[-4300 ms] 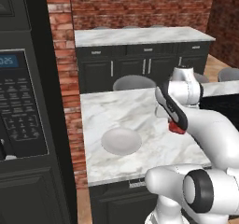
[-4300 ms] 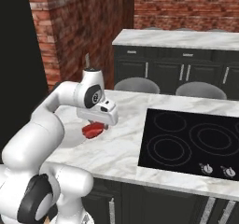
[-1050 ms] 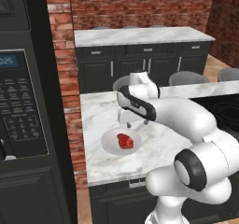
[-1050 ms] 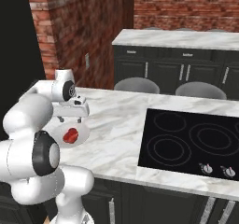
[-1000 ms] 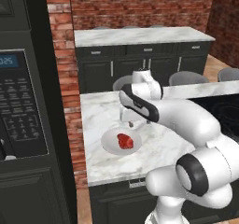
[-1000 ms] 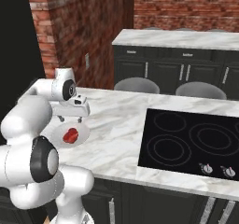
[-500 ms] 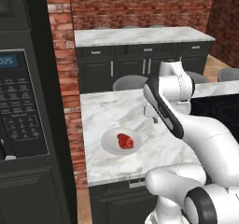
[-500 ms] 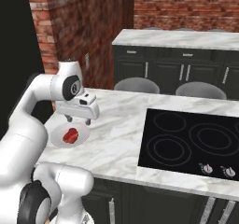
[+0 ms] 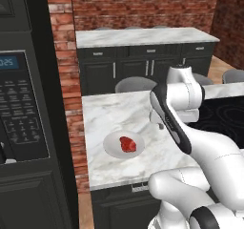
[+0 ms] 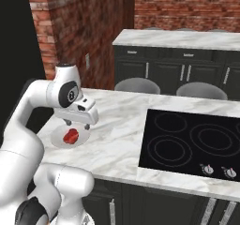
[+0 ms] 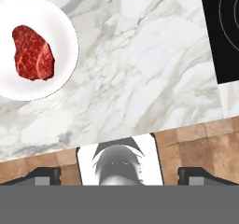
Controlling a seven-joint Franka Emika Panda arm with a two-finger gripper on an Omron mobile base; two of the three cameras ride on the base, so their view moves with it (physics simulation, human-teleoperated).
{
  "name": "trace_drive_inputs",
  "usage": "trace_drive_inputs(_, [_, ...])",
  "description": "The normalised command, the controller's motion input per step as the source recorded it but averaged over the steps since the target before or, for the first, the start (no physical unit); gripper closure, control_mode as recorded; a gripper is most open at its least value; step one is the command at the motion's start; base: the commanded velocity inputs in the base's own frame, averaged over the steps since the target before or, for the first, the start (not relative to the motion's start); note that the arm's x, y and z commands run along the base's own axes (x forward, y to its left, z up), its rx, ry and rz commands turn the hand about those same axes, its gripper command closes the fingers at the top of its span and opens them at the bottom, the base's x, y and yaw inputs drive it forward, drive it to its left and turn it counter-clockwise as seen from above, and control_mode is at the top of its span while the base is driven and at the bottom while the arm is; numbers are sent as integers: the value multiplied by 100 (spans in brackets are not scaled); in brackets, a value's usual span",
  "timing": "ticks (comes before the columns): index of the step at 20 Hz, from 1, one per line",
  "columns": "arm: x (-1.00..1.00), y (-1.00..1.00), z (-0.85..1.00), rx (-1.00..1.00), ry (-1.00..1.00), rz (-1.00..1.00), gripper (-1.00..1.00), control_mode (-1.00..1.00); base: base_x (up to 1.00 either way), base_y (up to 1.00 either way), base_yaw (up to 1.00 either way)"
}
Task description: Place the steak on the plate and place the carrot on the same plate.
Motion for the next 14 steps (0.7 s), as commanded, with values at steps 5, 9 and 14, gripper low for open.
trace_drive_inputs(5, [0, -5, 0, 0, -1, -1, -100, 100, 0, -42, 0])
trace_drive_inputs(9, [0, 0, 0, 0, 0, 0, -100, 100, 0, -93, 0])
trace_drive_inputs(14, [0, 0, 0, 0, 0, 0, -100, 100, 0, -100, 0])
